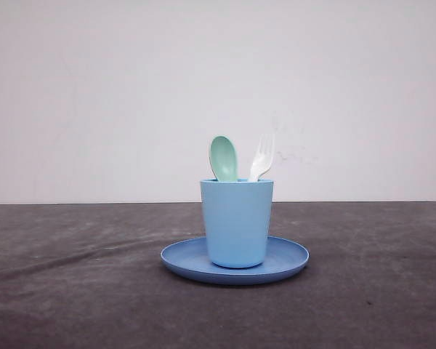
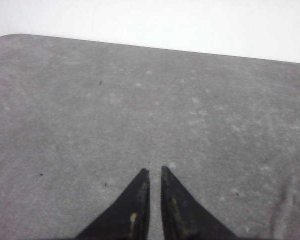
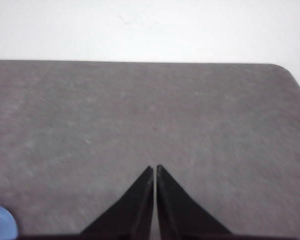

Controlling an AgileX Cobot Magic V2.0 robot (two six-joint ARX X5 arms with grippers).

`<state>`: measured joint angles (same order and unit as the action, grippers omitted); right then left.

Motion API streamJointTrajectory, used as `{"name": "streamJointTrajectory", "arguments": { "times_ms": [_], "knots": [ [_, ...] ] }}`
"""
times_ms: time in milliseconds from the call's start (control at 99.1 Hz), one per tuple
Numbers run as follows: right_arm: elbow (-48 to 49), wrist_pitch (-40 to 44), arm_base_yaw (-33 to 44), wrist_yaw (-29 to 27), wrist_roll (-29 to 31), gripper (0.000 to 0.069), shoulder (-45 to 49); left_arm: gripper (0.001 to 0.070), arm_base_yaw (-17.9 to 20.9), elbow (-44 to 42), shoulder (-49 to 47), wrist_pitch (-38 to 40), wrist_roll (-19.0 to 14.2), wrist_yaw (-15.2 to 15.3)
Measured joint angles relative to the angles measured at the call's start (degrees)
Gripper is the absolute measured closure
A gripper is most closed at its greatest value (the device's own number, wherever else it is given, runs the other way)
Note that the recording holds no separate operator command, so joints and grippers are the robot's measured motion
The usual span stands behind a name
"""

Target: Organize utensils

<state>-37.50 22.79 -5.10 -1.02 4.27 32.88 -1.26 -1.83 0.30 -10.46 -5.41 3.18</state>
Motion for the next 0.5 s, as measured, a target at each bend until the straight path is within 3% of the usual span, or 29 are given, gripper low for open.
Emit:
{"name": "streamJointTrajectory", "arguments": {
  "times_ms": [333,504],
  "knots": [
    [24.55,0.46,-0.02,0.13,-0.44,0.0681,-26.05,0.0695,0.00,0.00,0.00,0.00,0.00,0.00],
    [31.28,-2.75,0.02,0.44,-0.46,0.0681,-32.83,0.0695,0.00,0.00,0.00,-0.02,0.00,-0.02]
  ]
}}
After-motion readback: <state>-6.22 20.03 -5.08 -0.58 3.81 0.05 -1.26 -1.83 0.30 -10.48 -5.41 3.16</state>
